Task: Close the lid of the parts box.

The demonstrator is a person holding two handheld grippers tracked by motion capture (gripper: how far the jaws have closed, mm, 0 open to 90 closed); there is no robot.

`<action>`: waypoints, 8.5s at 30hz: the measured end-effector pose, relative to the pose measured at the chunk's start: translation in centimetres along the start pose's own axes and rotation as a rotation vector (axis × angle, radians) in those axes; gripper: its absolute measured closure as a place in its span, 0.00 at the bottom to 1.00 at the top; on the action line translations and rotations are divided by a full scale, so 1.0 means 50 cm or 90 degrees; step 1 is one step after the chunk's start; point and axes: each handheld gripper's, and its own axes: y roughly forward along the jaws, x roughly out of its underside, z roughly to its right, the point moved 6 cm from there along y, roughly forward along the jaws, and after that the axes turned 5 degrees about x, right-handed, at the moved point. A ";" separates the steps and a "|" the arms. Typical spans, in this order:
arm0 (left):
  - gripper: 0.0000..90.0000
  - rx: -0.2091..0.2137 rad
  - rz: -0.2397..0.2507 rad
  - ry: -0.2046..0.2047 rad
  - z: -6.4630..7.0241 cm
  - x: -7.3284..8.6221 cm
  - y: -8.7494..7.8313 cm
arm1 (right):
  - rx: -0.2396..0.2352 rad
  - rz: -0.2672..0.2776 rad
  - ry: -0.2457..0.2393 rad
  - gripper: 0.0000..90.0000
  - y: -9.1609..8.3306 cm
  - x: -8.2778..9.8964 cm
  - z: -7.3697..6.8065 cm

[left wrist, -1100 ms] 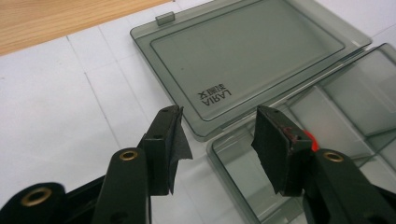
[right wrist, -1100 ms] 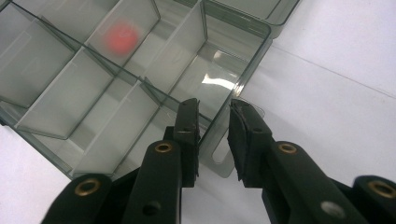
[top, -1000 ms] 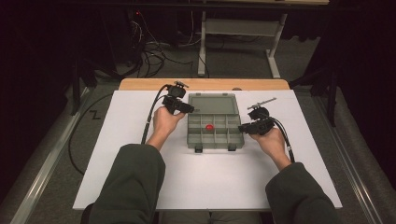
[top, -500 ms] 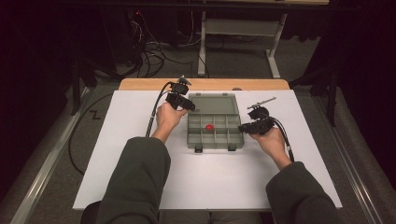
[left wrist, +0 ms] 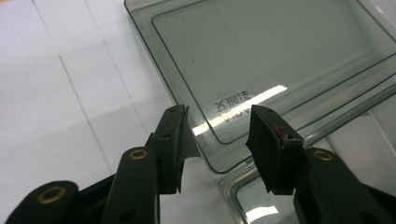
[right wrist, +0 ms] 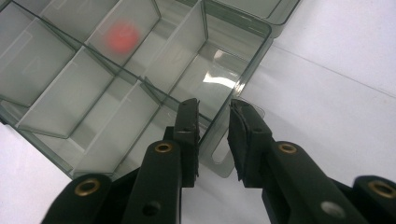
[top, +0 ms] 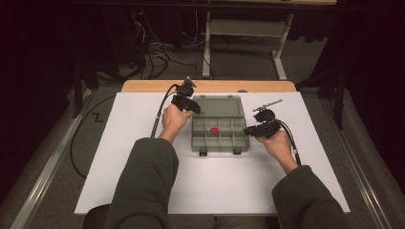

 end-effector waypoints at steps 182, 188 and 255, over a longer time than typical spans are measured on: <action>0.74 0.039 0.053 0.113 0.038 0.060 -0.089 | 0.007 0.027 0.002 0.84 -0.046 -0.010 0.011; 0.73 0.038 0.047 0.121 0.039 0.063 -0.088 | 0.017 0.062 0.003 0.99 -0.078 -0.033 0.030; 0.84 0.086 0.103 0.106 0.039 0.095 -0.154 | 0.029 0.082 -0.031 1.00 -0.105 -0.051 0.012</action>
